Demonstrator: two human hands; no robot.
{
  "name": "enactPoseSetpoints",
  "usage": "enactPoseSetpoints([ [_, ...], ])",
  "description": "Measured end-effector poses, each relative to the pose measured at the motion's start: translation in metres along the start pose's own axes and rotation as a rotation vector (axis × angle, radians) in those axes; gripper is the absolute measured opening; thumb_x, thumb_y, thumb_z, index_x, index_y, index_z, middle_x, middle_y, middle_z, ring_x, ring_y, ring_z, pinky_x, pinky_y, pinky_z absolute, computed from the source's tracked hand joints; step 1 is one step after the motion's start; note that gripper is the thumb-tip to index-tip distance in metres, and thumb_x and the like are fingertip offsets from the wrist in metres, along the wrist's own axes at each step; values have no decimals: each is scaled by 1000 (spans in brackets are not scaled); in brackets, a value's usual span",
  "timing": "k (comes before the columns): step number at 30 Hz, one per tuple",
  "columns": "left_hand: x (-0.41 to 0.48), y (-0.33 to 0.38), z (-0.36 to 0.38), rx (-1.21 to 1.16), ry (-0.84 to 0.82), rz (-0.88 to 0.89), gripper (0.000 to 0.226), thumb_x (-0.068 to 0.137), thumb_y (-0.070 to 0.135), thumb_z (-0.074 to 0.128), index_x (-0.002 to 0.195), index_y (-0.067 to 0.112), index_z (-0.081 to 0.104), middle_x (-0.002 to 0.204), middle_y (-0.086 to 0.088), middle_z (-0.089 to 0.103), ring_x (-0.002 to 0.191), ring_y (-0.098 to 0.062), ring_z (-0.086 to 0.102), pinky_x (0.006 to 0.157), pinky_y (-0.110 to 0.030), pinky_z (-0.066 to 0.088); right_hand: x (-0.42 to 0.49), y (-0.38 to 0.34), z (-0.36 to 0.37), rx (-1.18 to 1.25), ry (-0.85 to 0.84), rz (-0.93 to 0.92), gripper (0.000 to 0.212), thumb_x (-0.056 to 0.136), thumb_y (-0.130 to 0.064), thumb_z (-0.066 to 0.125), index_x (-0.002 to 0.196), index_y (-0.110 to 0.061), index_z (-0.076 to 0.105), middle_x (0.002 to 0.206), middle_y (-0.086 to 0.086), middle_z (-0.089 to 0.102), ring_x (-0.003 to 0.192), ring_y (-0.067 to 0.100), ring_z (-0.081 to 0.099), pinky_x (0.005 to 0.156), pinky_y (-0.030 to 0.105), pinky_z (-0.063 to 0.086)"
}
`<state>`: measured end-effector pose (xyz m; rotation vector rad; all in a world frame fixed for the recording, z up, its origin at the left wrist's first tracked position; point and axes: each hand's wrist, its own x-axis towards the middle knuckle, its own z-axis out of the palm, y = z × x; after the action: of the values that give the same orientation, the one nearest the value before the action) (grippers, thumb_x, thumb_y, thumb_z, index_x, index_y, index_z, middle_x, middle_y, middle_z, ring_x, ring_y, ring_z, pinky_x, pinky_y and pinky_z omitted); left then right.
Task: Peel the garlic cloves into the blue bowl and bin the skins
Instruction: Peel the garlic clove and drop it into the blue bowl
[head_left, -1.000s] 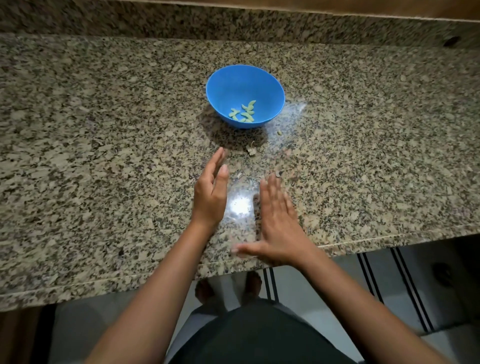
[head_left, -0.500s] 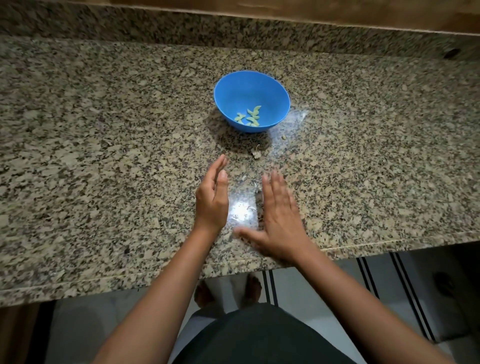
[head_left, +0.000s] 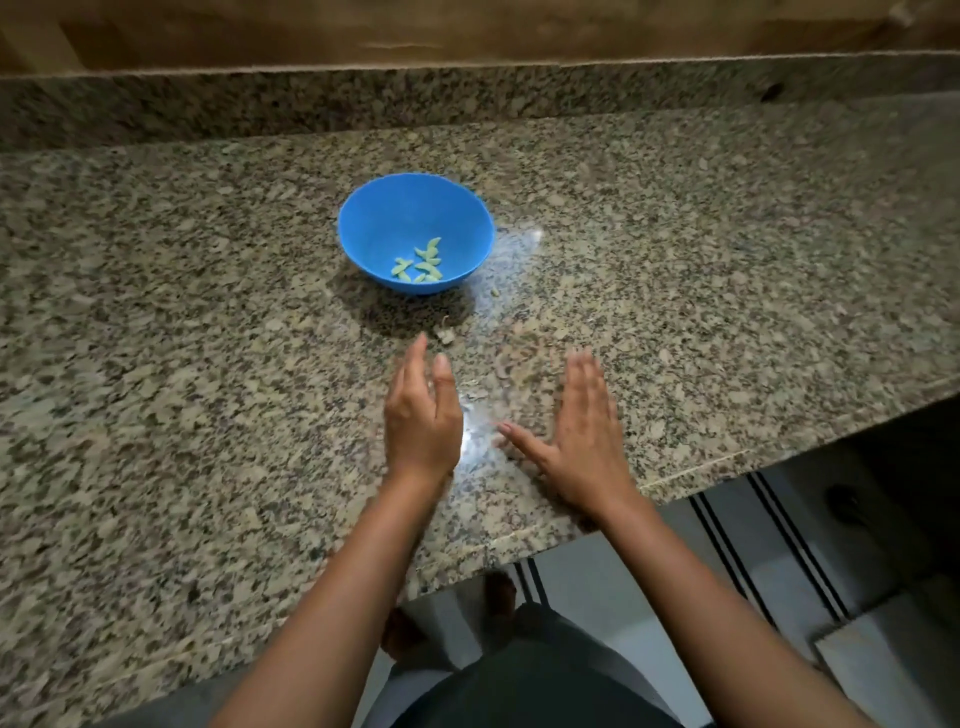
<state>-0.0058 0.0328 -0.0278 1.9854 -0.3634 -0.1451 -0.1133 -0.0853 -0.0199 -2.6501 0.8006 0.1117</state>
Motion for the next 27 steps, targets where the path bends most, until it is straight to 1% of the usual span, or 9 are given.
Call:
enactPoseSetpoints([
  [3, 5, 5, 15, 51, 46, -39, 67, 90, 47, 22, 143, 8, 34, 146, -13, 39, 135, -25, 36, 109, -34, 28, 3, 26, -9, -21, -33, 97, 121, 66, -89, 22, 136, -13, -39, 145, 7, -42, 135, 19, -35, 112, 37, -18],
  [8, 10, 13, 34, 73, 150, -43, 65, 90, 43, 26, 139, 3, 40, 140, -17, 46, 130, -29, 42, 105, -33, 31, 42, 53, -19, -96, -53, 151, 121, 68, -91, 17, 138, -6, -33, 146, 15, -38, 138, 26, -30, 115, 41, -14],
  [16, 8, 29, 64, 102, 302, -86, 62, 91, 41, 27, 138, 5, 42, 139, -15, 48, 127, -28, 46, 100, -28, 34, 85, 47, -25, -135, -141, -411, 97, 82, -76, 13, 147, -11, -18, 154, 5, -23, 143, 17, -20, 118, 38, -7],
  [18, 5, 30, 65, 55, 347, -108, 61, 91, 41, 27, 139, 6, 42, 134, -16, 53, 122, -27, 50, 96, -28, 37, 83, 58, -30, -81, -142, -449, 103, 76, -79, 11, 146, -11, -21, 151, 5, -28, 142, 17, -21, 118, 36, -7],
  [21, -4, 31, 63, -39, 448, -161, 60, 91, 43, 26, 139, 10, 43, 101, -12, 66, 90, -26, 63, 74, -29, 45, 81, 74, -38, -176, -200, -390, 108, 74, -83, 11, 138, -8, -34, 144, 10, -40, 137, 21, -30, 114, 35, -14],
  [23, -11, 32, 63, -83, 510, -171, 58, 92, 41, 26, 138, 11, 44, 106, -17, 65, 96, -32, 62, 79, -31, 49, 84, 66, -37, -226, -229, -444, 109, 75, -83, 13, 137, -7, -34, 144, 12, -39, 137, 23, -31, 110, 35, -19],
  [24, -14, 33, 62, -115, 537, -174, 56, 93, 39, 27, 138, 9, 44, 111, -14, 64, 102, -25, 63, 85, -25, 50, 85, 58, -34, -222, -229, -509, 108, 75, -83, 13, 138, -6, -32, 146, 13, -36, 138, 23, -29, 109, 35, -20],
  [26, -18, 32, 61, -148, 572, -179, 51, 97, 33, 28, 137, 5, 43, 106, 7, 61, 94, 10, 59, 78, 1, 39, 86, 40, -29, -214, -249, -677, 106, 77, -81, 13, 142, -7, -26, 149, 10, -30, 141, 22, -24, 109, 34, -20],
  [27, -18, 31, 61, -171, 577, -191, 51, 98, 33, 28, 138, 5, 43, 111, 8, 60, 96, 15, 55, 78, 4, 35, 86, 36, -29, -216, -270, -758, 105, 78, -80, 14, 142, -7, -24, 149, 8, -29, 141, 20, -22, 109, 33, -20],
])
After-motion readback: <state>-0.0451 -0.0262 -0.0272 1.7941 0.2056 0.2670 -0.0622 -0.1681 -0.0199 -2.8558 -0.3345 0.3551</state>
